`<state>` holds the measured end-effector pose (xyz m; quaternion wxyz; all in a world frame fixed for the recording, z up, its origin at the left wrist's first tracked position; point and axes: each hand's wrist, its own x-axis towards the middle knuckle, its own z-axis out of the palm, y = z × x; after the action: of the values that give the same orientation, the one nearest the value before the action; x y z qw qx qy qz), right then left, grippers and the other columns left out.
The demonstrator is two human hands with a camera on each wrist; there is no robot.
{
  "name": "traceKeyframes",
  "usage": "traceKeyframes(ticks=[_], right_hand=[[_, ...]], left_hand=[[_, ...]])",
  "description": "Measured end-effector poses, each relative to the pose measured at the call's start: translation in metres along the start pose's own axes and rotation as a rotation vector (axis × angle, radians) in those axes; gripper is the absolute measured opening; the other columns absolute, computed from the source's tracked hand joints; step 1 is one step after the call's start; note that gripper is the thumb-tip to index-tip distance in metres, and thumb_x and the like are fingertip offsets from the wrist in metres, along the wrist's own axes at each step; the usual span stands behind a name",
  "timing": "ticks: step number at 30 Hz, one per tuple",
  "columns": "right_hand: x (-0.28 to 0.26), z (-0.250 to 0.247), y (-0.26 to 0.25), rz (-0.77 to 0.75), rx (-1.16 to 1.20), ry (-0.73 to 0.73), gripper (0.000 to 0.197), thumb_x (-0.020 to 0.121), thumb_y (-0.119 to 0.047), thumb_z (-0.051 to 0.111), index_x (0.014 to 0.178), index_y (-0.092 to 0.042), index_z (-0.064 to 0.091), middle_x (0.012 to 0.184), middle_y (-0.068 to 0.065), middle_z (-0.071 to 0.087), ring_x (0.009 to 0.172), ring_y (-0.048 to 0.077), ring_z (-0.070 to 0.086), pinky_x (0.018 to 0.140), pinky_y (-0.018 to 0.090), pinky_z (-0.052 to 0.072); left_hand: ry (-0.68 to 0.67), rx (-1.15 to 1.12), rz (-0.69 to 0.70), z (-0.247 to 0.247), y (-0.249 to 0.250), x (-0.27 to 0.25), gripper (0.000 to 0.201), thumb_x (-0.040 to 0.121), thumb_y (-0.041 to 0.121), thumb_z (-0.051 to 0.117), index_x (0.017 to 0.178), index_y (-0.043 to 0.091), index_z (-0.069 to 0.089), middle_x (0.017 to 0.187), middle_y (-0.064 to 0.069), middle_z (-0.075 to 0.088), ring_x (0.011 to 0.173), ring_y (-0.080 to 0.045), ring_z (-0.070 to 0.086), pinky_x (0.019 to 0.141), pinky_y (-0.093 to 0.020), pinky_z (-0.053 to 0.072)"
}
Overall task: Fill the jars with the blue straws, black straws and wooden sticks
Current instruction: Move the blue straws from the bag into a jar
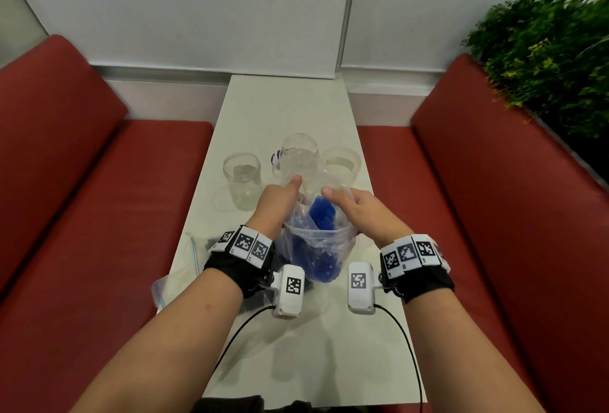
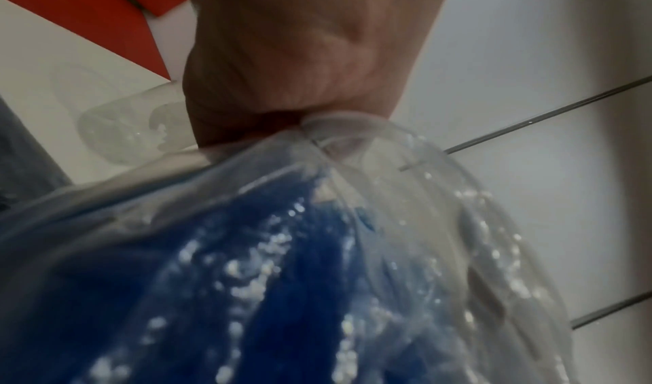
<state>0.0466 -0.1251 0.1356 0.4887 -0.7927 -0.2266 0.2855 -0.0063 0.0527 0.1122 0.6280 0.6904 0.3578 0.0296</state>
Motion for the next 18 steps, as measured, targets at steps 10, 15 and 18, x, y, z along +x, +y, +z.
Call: traceKeyframes(ticks=[10, 15, 18], right_hand=[[0.012, -0.016, 0.007, 0.227, 0.492, 0.489, 0.025, 0.098, -0.016, 0.054, 0.082, -0.004, 0.07, 0.082, 0.016, 0.068, 0.065, 0.022, 0.063, 0.06, 0.035, 0.049], [0.01, -0.001, 0.036, 0.412, 0.654, 0.463, 0.021, 0.101, -0.002, 0.047, 0.11, -0.002, 0.065, 0.088, 0.014, 0.064, 0.058, 0.021, 0.063, 0.041, 0.023, 0.046], [0.009, -0.001, 0.054, 0.392, 0.503, 0.311, 0.034, 0.098, 0.002, 0.04, 0.125, -0.008, 0.057, 0.099, 0.013, 0.064, 0.073, 0.025, 0.061, 0.06, 0.034, 0.052]], left_hand=[[-0.521, 0.148, -0.028, -0.016, 0.038, -0.014, 0.093, 0.074, 0.082, 0.052, 0.139, 0.016, 0.05, 0.135, -0.007, 0.057, 0.121, -0.036, 0.055, 0.095, -0.048, 0.05], [-0.627, -0.086, -0.276, -0.011, 0.021, -0.021, 0.051, 0.088, 0.04, 0.064, 0.123, 0.003, 0.056, 0.113, -0.022, 0.068, 0.095, -0.041, 0.07, 0.078, -0.047, 0.059], [-0.434, -0.263, -0.221, 0.0, 0.012, -0.011, 0.018, 0.085, -0.005, 0.048, 0.101, -0.009, 0.055, 0.106, -0.024, 0.063, 0.09, -0.033, 0.072, 0.086, -0.048, 0.058]])
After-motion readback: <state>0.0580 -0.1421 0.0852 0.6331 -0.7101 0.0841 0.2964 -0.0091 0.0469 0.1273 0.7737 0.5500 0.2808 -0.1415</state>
